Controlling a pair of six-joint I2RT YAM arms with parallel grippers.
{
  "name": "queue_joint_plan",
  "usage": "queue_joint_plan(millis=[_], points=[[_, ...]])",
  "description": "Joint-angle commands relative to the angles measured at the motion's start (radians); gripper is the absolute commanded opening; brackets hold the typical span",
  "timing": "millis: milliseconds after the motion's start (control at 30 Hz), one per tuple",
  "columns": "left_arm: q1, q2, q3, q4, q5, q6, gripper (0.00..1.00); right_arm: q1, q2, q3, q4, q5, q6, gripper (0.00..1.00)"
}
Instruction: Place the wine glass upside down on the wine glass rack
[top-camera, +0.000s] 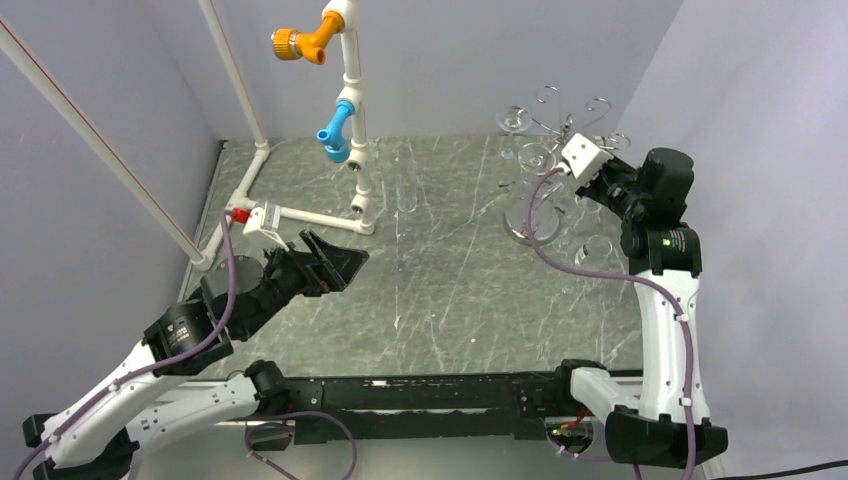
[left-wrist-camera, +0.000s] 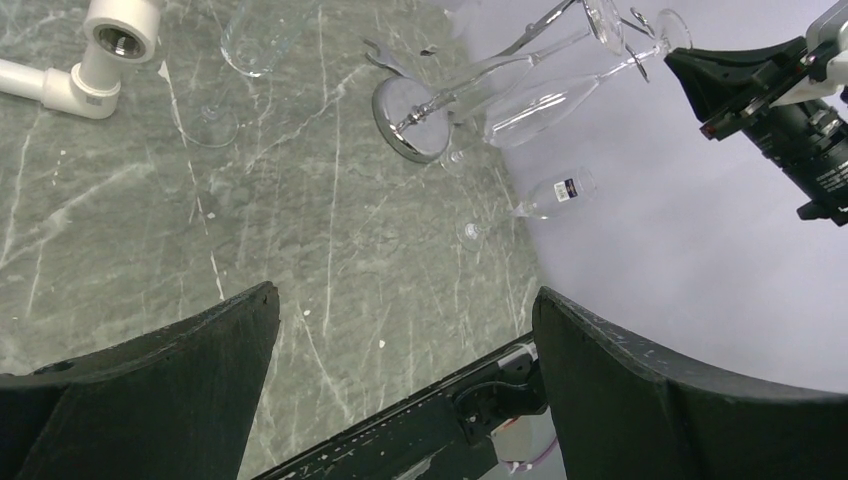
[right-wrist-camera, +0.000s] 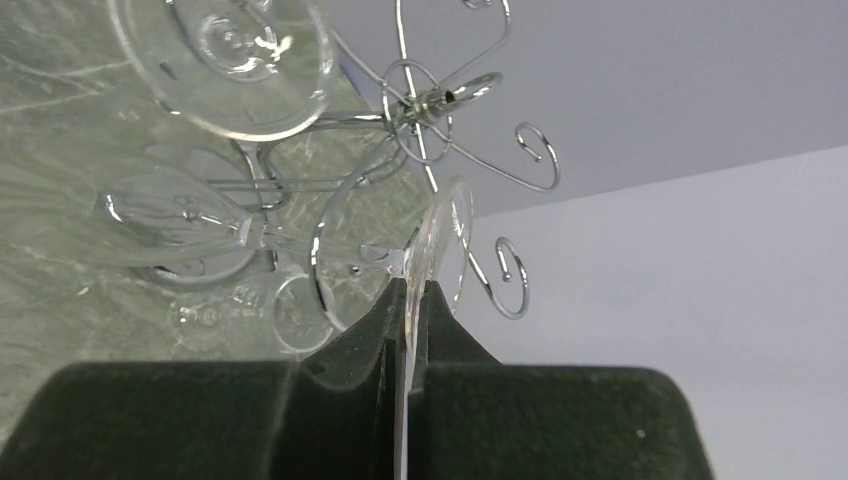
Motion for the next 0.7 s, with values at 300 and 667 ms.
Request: queue_joint_plan(millis=[300, 667], points=[[0.004, 0.0, -0.001, 0.05, 0.008, 0.0, 0.99, 0.003, -0.077, -0.086, 0.082, 0.055, -0.061, 0.01], [0.007, 0.007, 0.001, 0.05, 0.014, 0.004, 0.99, 0.002, 0.012, -0.048, 0.087, 0.077, -0.019, 0.17]])
